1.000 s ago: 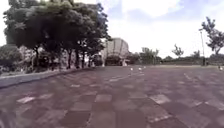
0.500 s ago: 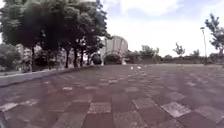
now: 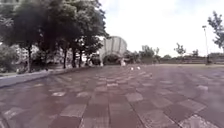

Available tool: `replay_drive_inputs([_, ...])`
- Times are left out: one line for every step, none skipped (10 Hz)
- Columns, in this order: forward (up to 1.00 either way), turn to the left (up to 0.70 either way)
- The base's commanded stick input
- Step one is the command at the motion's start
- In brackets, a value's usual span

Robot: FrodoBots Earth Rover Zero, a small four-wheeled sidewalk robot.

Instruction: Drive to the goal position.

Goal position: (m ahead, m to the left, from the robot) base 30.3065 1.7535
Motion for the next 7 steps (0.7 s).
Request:
replay_drive_inputs([1.00, 0.00])
replay_drive_inputs([1.00, 0.00])
replay_drive_inputs([1.00, 0.00])
replay_drive_inputs([1.00, 0.03])
replay_drive_inputs([1.00, 0.06])
replay_drive_inputs([1.00, 0.07])
replay_drive_inputs([1.00, 0.02])
